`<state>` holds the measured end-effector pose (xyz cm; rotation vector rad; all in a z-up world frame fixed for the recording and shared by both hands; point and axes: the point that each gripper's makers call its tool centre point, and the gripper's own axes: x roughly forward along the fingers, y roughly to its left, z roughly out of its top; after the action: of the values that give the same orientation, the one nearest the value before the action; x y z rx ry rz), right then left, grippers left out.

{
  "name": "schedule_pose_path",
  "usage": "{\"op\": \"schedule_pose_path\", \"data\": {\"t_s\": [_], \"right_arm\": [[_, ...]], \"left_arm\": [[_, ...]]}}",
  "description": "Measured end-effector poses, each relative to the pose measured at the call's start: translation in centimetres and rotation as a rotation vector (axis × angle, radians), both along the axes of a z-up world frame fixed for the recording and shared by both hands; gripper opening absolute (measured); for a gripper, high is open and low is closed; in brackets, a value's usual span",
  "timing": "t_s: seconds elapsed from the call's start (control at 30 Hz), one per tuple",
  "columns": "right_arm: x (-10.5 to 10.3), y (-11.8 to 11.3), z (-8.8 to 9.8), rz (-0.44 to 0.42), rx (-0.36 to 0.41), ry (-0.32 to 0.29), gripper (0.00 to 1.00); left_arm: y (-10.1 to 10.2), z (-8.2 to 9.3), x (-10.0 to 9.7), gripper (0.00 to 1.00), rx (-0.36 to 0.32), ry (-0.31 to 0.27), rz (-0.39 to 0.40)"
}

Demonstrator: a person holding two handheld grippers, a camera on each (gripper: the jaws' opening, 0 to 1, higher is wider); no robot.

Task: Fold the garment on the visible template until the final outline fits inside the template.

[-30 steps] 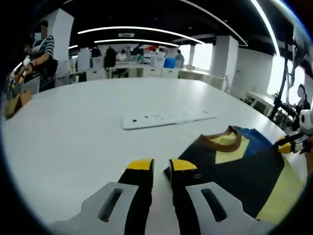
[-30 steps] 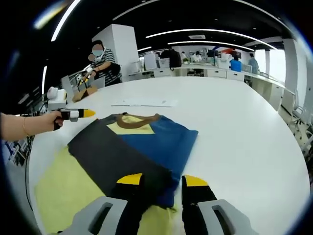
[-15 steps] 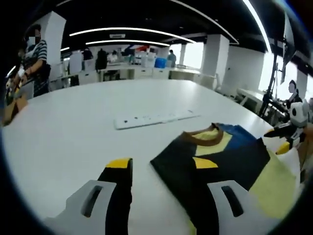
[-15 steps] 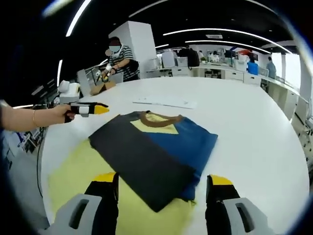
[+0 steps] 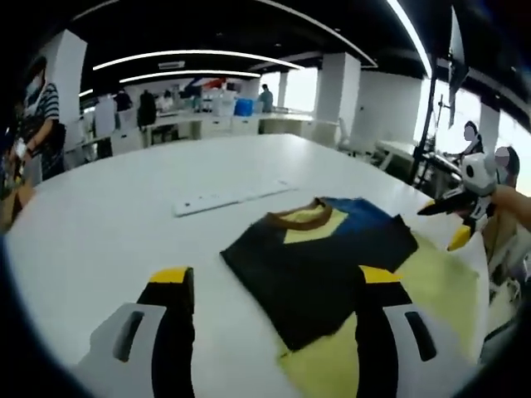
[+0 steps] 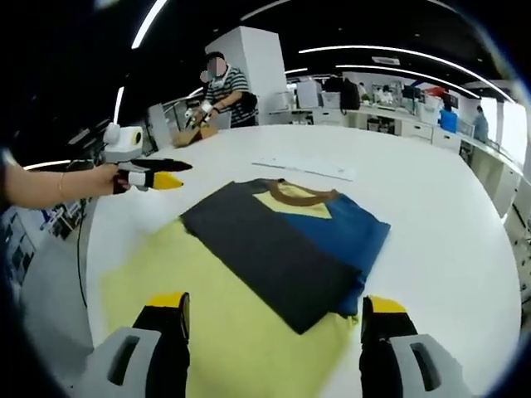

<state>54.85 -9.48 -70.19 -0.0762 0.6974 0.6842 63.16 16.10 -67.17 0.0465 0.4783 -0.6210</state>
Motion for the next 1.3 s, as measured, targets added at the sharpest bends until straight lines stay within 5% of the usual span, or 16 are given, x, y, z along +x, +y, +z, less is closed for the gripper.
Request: {"op": "schedule_pose_path", "data": {"t_s": [0.17, 0.37, 0.67, 1.3], "right_arm": [[-1.6, 0.0, 0.3, 0.037, -0.011, 0.01, 0.89], [-3.8, 0.3, 1.1, 0.066, 0.066, 0.04, 0.92], [-7.5, -0.2, 0.7, 0.146, 0.017, 0.061, 0.94], [-13.6, -1.6, -0.8, 0.223, -0.055, 0.093, 0.87]], "left_arm": [[-0.8, 0.1, -2.5, 0.85, 0.014, -0.007, -0.055], [-1.2, -0.1, -5.1, 0.91, 0.053, -0.004, -0.143], [-1.1, 0.2, -8.7, 0.99, 0.048, -0.024, -0.202], [-0.7, -3.2, -18.7, 0.96, 0.099, 0.074, -0.335]]}}
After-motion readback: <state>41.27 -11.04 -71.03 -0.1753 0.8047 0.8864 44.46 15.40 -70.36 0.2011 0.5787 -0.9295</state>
